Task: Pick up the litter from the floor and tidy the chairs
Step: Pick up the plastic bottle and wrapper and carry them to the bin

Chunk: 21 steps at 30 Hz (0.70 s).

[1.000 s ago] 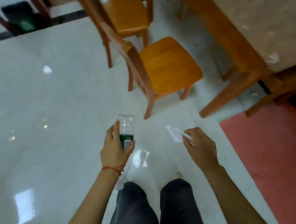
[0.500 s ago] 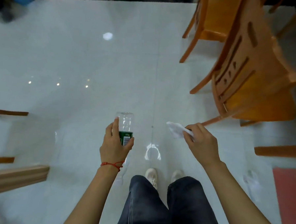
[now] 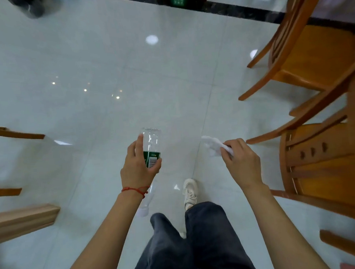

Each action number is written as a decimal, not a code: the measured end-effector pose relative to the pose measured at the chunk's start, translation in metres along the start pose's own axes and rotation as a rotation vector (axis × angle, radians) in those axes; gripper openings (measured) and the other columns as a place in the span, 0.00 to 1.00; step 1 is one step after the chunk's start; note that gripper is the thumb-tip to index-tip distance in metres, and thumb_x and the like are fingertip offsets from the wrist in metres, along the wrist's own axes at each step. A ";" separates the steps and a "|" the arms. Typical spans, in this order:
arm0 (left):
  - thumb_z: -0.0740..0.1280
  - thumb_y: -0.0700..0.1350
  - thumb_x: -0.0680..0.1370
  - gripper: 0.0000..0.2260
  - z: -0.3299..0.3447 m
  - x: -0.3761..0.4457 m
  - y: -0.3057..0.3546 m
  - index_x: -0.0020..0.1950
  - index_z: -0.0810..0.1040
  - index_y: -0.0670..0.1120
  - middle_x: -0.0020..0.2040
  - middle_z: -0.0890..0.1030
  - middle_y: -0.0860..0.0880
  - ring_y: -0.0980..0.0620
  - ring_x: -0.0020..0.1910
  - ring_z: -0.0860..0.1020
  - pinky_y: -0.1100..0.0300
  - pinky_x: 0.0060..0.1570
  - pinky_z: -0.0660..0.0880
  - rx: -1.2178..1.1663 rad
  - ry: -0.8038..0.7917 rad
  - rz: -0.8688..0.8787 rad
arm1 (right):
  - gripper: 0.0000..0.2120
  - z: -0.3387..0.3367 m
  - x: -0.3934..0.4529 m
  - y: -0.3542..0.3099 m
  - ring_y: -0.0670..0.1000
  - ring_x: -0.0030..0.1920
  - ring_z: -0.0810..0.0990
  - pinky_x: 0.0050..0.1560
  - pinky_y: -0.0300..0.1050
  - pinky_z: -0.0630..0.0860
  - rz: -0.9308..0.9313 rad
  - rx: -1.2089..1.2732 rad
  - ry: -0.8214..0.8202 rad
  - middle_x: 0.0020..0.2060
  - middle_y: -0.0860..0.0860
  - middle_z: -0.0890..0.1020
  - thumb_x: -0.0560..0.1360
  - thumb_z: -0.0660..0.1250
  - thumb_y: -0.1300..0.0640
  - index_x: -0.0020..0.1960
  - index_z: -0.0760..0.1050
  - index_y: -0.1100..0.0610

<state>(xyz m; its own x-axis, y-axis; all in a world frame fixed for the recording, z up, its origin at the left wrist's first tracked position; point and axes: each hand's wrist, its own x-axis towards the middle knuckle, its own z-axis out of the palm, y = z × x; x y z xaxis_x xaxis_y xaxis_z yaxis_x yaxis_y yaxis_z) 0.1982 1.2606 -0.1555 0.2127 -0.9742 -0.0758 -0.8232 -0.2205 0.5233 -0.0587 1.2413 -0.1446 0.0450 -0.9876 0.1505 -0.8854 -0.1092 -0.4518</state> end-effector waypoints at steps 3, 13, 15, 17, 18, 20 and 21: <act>0.75 0.46 0.66 0.38 -0.003 0.051 0.015 0.71 0.61 0.44 0.60 0.73 0.40 0.40 0.48 0.77 0.54 0.33 0.73 0.009 0.013 0.006 | 0.05 0.002 0.057 0.002 0.54 0.29 0.76 0.25 0.44 0.75 -0.041 0.008 0.007 0.36 0.57 0.79 0.71 0.71 0.62 0.43 0.77 0.62; 0.74 0.47 0.68 0.37 -0.008 0.231 0.030 0.72 0.60 0.44 0.62 0.71 0.39 0.39 0.51 0.76 0.47 0.36 0.77 0.000 0.017 -0.005 | 0.03 0.034 0.227 0.002 0.55 0.28 0.74 0.25 0.42 0.68 -0.016 -0.022 -0.003 0.35 0.56 0.78 0.70 0.70 0.63 0.41 0.76 0.60; 0.74 0.47 0.68 0.37 -0.010 0.276 0.030 0.72 0.59 0.44 0.62 0.71 0.39 0.39 0.52 0.76 0.47 0.37 0.77 0.000 0.015 0.005 | 0.03 0.045 0.266 -0.002 0.55 0.28 0.74 0.25 0.42 0.68 0.004 -0.026 0.003 0.35 0.55 0.78 0.70 0.70 0.63 0.41 0.76 0.61; 0.74 0.47 0.68 0.37 -0.015 0.325 0.031 0.72 0.59 0.44 0.62 0.71 0.39 0.39 0.53 0.76 0.47 0.38 0.77 -0.003 0.009 0.010 | 0.03 0.055 0.308 -0.008 0.55 0.29 0.75 0.25 0.43 0.68 0.033 -0.021 0.009 0.35 0.55 0.78 0.70 0.70 0.63 0.41 0.76 0.60; 0.74 0.48 0.68 0.37 -0.018 0.350 0.032 0.72 0.59 0.44 0.62 0.71 0.39 0.39 0.53 0.75 0.47 0.38 0.77 0.000 0.006 0.016 | 0.03 0.060 0.330 -0.012 0.55 0.29 0.75 0.25 0.43 0.69 0.045 -0.017 0.010 0.35 0.56 0.79 0.70 0.70 0.64 0.42 0.76 0.60; 0.74 0.48 0.68 0.37 -0.026 0.398 0.035 0.72 0.59 0.44 0.63 0.71 0.39 0.39 0.53 0.76 0.46 0.38 0.77 0.009 0.006 0.029 | 0.03 0.067 0.373 -0.018 0.55 0.30 0.76 0.26 0.44 0.71 0.065 -0.003 0.004 0.36 0.56 0.79 0.70 0.70 0.63 0.43 0.76 0.61; 0.74 0.48 0.68 0.37 -0.030 0.421 0.037 0.72 0.59 0.44 0.63 0.71 0.39 0.39 0.53 0.76 0.46 0.38 0.77 0.010 0.009 0.042 | 0.03 0.070 0.394 -0.021 0.55 0.30 0.76 0.27 0.45 0.72 0.065 0.003 0.003 0.37 0.57 0.79 0.71 0.69 0.63 0.43 0.77 0.61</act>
<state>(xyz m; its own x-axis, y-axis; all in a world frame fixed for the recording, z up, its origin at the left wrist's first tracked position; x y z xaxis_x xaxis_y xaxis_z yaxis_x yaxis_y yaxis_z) 0.2729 0.8435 -0.1429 0.1824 -0.9821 -0.0461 -0.8368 -0.1796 0.5172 0.0098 0.8464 -0.1374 -0.0138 -0.9922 0.1240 -0.8850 -0.0456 -0.4634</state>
